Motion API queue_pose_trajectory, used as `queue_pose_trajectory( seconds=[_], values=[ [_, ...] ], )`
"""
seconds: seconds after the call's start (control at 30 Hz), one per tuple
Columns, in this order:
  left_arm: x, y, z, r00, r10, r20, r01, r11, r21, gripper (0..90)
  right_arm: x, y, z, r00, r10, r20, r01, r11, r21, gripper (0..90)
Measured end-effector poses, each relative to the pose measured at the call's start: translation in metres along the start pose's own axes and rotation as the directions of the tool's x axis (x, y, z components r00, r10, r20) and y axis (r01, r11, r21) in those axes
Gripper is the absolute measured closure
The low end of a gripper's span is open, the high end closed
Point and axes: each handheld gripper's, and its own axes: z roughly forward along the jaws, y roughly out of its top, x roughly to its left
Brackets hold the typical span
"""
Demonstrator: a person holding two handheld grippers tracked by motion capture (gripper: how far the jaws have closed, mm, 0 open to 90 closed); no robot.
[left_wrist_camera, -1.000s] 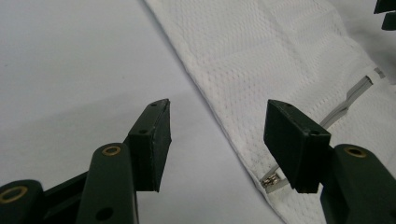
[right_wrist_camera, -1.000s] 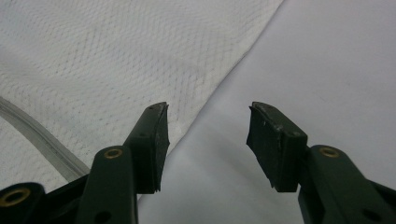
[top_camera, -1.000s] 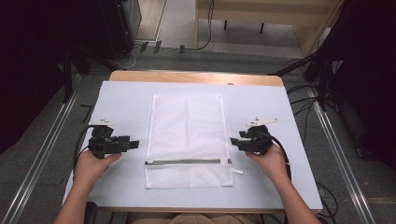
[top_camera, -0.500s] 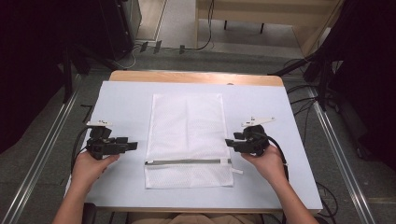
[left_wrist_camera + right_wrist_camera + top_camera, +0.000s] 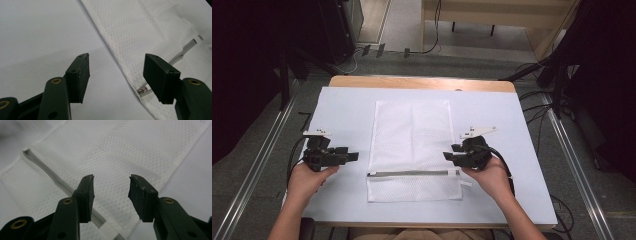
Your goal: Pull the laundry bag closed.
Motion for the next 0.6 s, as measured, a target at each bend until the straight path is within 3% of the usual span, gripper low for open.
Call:
queue_pose_trajectory(
  seconds=[0.6],
  values=[
    [0.002,0.001,0.002,0.9999,0.004,-0.009,-0.004,1.0,-0.001,38.1,0.039,0.01,0.029,0.9948,-0.082,-0.06,0.084,0.996,0.032,61.2]
  ],
)
